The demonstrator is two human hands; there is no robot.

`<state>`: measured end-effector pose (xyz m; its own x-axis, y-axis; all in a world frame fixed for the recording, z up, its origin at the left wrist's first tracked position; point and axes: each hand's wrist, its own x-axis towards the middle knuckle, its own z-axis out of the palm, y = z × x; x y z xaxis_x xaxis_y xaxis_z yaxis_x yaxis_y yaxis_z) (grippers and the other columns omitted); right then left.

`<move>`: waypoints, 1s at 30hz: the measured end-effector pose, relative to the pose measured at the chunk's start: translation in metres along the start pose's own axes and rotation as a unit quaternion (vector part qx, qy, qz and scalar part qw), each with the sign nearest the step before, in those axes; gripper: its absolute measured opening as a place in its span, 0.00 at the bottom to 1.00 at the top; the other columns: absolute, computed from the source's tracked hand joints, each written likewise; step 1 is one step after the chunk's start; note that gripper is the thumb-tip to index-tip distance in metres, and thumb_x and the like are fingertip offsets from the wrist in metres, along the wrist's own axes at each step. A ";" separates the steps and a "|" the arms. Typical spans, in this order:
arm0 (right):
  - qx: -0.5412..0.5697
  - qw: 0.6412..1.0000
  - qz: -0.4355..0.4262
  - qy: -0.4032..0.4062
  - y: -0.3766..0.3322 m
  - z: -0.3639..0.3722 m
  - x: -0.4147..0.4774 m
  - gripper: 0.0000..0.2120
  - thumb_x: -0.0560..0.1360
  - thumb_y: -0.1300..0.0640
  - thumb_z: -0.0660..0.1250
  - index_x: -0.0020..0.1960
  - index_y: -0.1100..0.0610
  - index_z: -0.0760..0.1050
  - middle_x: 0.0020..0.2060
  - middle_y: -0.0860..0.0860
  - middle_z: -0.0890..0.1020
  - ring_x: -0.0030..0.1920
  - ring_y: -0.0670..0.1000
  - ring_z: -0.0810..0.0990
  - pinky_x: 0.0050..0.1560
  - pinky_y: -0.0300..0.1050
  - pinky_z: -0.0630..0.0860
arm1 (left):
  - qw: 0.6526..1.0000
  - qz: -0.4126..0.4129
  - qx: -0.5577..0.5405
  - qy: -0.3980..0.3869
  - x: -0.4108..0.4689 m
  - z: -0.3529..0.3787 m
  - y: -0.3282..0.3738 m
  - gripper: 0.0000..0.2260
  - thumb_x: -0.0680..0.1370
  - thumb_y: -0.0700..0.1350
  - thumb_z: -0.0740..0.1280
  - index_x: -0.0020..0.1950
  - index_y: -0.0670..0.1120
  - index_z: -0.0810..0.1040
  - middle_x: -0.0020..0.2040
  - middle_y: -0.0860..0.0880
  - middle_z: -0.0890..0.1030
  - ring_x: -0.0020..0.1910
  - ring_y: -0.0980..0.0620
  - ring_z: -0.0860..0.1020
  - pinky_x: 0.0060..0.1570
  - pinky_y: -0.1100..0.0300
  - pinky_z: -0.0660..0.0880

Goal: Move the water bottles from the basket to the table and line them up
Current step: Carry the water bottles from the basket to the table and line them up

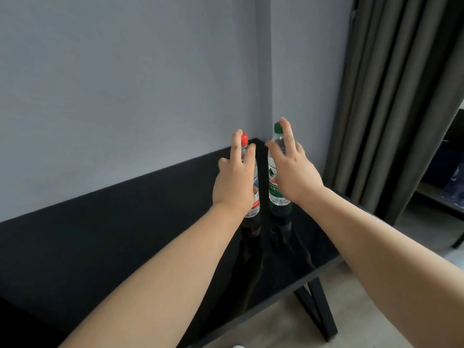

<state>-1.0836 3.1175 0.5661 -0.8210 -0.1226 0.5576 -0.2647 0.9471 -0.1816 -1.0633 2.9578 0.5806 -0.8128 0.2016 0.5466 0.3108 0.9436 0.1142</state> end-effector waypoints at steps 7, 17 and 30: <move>-0.007 1.000 0.008 -0.004 0.027 0.000 0.008 0.42 0.65 0.71 0.75 0.72 0.50 0.62 0.81 0.49 0.34 0.69 0.64 0.69 0.32 0.52 0.78 | 1.000 0.003 0.007 -0.002 0.016 0.015 0.017 0.43 0.70 0.36 0.79 0.79 0.51 0.61 0.83 0.49 0.42 0.54 0.44 0.73 0.42 0.56 0.81; -0.016 1.000 0.012 0.002 0.057 0.001 0.017 0.39 0.67 0.70 0.76 0.70 0.49 0.63 0.81 0.47 0.33 0.68 0.64 0.70 0.33 0.55 0.80 | 1.000 0.016 -0.003 -0.010 0.033 0.024 0.041 0.41 0.72 0.32 0.75 0.80 0.50 0.60 0.83 0.48 0.41 0.55 0.43 0.72 0.46 0.52 0.82; -0.025 1.000 0.016 -0.002 0.072 -0.001 0.025 0.39 0.68 0.68 0.77 0.71 0.49 0.63 0.81 0.48 0.33 0.69 0.65 0.69 0.35 0.56 0.81 | 0.999 0.032 0.020 -0.012 0.044 0.032 0.050 0.41 0.73 0.33 0.74 0.81 0.49 0.58 0.83 0.46 0.41 0.56 0.43 0.72 0.46 0.54 0.82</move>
<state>-1.1230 3.1828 0.5674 -0.8301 -0.0930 0.5497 -0.2133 0.9639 -0.1590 -1.0991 3.0218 0.5836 -0.8036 0.2678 0.5316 0.3431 0.9382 0.0461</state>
